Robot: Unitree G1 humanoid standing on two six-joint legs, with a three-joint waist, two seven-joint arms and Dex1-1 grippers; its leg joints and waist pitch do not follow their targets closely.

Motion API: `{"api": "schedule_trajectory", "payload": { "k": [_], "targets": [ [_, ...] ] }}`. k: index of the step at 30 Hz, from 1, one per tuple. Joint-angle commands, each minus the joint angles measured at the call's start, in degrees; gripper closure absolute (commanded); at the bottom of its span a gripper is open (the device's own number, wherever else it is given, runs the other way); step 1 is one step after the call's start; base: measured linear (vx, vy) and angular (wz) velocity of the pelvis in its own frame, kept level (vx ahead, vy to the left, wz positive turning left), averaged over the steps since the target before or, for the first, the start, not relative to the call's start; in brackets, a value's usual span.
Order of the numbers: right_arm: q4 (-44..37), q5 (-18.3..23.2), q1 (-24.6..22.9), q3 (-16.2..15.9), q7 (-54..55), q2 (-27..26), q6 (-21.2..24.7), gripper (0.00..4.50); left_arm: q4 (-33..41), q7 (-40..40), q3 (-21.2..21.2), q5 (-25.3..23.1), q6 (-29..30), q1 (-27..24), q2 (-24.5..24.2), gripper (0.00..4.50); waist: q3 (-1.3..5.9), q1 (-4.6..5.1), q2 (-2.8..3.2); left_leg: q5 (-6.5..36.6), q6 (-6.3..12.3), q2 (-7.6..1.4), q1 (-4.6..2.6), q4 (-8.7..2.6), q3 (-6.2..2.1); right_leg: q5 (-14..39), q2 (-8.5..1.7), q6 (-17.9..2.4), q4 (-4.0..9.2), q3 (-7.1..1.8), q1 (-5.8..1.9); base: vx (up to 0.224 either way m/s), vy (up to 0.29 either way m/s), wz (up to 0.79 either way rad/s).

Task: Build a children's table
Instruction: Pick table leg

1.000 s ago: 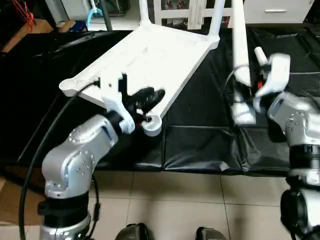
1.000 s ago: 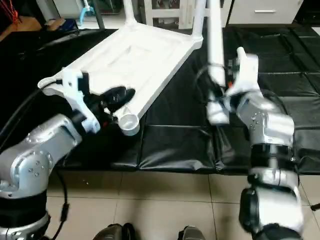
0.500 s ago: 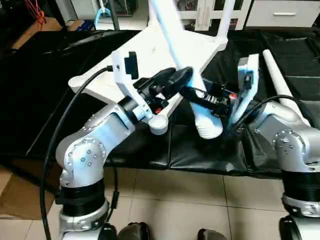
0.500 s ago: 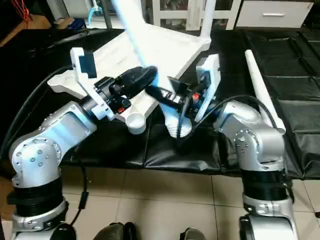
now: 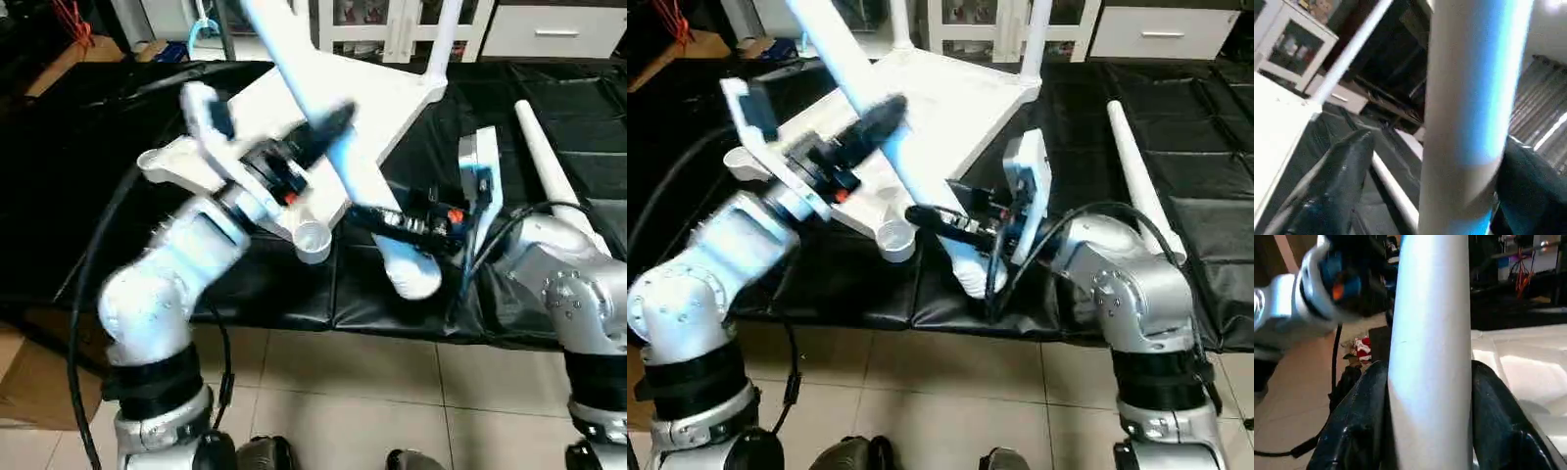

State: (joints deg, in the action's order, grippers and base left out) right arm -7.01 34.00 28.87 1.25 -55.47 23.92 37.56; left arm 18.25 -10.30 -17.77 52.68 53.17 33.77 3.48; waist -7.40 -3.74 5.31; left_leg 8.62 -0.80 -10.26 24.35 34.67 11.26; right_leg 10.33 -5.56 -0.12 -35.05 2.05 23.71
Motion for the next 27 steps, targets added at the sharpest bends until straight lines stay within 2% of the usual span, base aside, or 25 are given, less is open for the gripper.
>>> {"api": "schedule_trajectory", "payload": {
  "k": [1,2,3,7,9,11,20,27],
  "targets": [
    [-2.2,0.3,0.2,-0.4,-0.7,0.4,-0.4,2.66,-0.5,1.0,-0.4,0.8,0.3,0.0,-0.4,0.83,6.31,-0.29,-1.25,5.8,5.68,-1.84,-2.03,-2.92,-1.17,6.2,-1.73,-13.4,3.47,-1.00,-2.83,0.000,0.000,0.00],
    [-2.2,0.3,0.2,-0.4,-0.6,0.5,-0.5,2.66,-0.5,1.0,-0.4,1.1,0.3,0.0,-0.5,0.83,6.30,-0.31,-1.20,5.9,5.66,-1.86,-2.03,-2.94,-1.19,6.4,-1.76,-13.4,3.47,-0.99,-2.83,0.000,0.000,0.00],
    [-2.2,0.3,0.1,-0.5,-0.6,0.6,-0.7,2.66,-0.3,0.9,-0.3,1.2,0.3,-0.1,-0.7,1.09,6.30,-0.28,-1.30,6.2,5.52,-1.85,-2.02,-2.92,-1.18,6.8,-1.73,-13.4,3.49,-0.99,-2.85,0.000,0.000,0.00],
    [-2.2,0.1,-0.2,-0.8,-0.6,0.8,-0.8,2.66,-0.3,1.4,0.1,1.5,0.2,-0.3,-1.0,1.17,6.24,-0.28,-1.25,7.3,4.72,-1.87,-2.08,-2.96,-1.24,8.4,-1.75,-12.9,3.57,-0.97,-2.85,0.000,0.000,0.00],
    [-2.2,0.0,-0.2,-0.9,-0.5,0.8,-1.0,2.66,-0.3,1.6,0.1,1.8,0.3,-0.4,-1.1,1.51,6.23,-0.23,-1.21,7.8,4.50,-1.88,-2.09,-2.99,-1.27,8.9,-1.69,-12.7,3.59,-0.94,-2.80,0.000,0.000,0.00],
    [-1.9,-0.2,-0.2,-1.1,-0.2,0.8,-1.4,2.66,-0.5,2.3,0.1,2.3,0.2,-0.3,-1.2,1.58,6.27,-0.25,-1.20,8.1,4.30,-1.89,-2.16,-2.96,-1.26,9.1,-1.71,-12.6,3.64,-0.97,-2.76,0.000,0.000,0.00],
    [-1.2,-1.1,0.1,-1.5,0.4,0.8,-2.5,2.66,-1.1,2.7,0.0,3.0,-0.9,-0.1,-1.7,2.39,6.24,-0.22,-1.20,9.7,3.19,-1.87,-2.22,-3.05,-1.35,11.0,-1.75,-11.9,3.75,-0.97,-2.69,0.000,0.000,0.00],
    [-0.2,-2.6,0.6,-1.5,1.3,0.5,-4.3,2.66,-1.5,3.4,-0.1,3.0,-1.8,0.1,-2.2,2.71,6.22,-0.17,-1.17,10.8,2.64,-1.80,-2.20,-3.09,-1.39,12.2,-1.77,-11.2,3.86,-0.95,-2.67,0.000,0.000,0.00]
  ]
}}
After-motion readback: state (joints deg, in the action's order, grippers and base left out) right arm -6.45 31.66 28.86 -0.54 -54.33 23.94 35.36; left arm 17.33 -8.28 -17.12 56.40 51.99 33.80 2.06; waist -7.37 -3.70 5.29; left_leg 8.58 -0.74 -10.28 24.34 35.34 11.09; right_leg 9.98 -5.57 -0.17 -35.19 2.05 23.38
